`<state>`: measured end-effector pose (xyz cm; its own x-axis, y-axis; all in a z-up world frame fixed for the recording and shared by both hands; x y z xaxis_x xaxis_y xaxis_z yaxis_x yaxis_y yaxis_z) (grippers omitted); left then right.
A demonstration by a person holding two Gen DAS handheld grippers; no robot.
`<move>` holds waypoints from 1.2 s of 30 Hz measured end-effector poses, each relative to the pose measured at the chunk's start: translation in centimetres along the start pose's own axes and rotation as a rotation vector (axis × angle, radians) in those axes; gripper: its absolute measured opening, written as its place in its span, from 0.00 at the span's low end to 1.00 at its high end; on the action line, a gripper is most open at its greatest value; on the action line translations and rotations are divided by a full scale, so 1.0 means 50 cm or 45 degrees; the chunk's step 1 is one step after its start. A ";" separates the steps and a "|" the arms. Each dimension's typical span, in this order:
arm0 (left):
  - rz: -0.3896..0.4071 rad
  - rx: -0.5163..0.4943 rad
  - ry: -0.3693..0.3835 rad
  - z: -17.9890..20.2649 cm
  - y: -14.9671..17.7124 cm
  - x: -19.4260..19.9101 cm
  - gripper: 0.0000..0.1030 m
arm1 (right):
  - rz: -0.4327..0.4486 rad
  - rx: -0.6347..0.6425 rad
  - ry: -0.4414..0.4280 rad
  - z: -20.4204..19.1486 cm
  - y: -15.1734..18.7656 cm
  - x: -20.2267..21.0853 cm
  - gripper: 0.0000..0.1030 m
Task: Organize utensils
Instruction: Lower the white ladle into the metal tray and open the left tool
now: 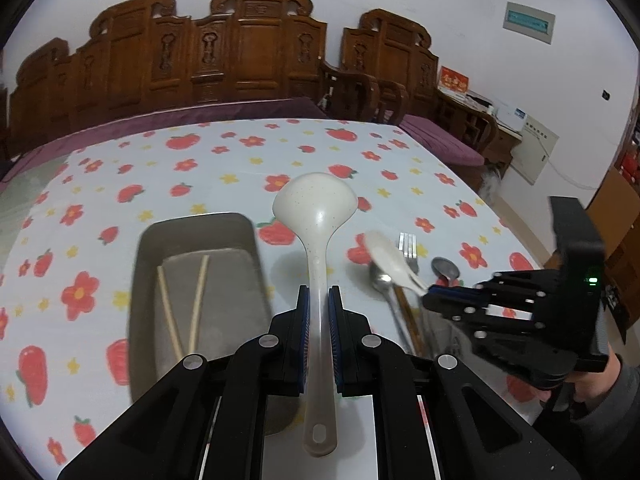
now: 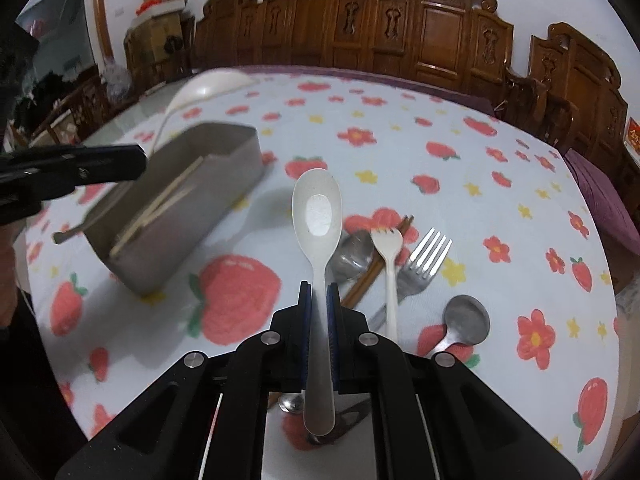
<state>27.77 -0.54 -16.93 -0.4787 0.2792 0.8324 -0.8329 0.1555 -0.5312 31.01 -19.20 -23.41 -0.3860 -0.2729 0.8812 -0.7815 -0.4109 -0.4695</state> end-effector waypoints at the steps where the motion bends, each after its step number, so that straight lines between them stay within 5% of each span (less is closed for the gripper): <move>1: 0.001 0.006 -0.008 -0.007 0.001 0.003 0.08 | 0.017 -0.002 0.000 -0.006 -0.001 0.007 0.09; 18: -0.069 0.169 -0.172 -0.154 0.016 -0.037 0.08 | 0.107 -0.008 -0.033 -0.077 -0.014 0.043 0.09; 36: -0.152 0.224 -0.187 -0.191 0.015 -0.092 0.06 | 0.108 0.012 0.010 -0.105 -0.036 0.068 0.09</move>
<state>32.01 7.34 -22.65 -0.3990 0.1259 0.9083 -0.9151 0.0086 -0.4032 28.51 -14.83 -19.29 -0.4545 -0.3000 0.8387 -0.7411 -0.3950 -0.5429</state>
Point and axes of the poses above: each gripper's, at about its wrist camera, not at the fingertips, and x roughly against the way its jaws point, z to its right, y to its underside, the point moved 3 cm from there along -x, roughly the way its jaws point, and after that the axes turned 13 degrees about -z, right-handed, at the moved point
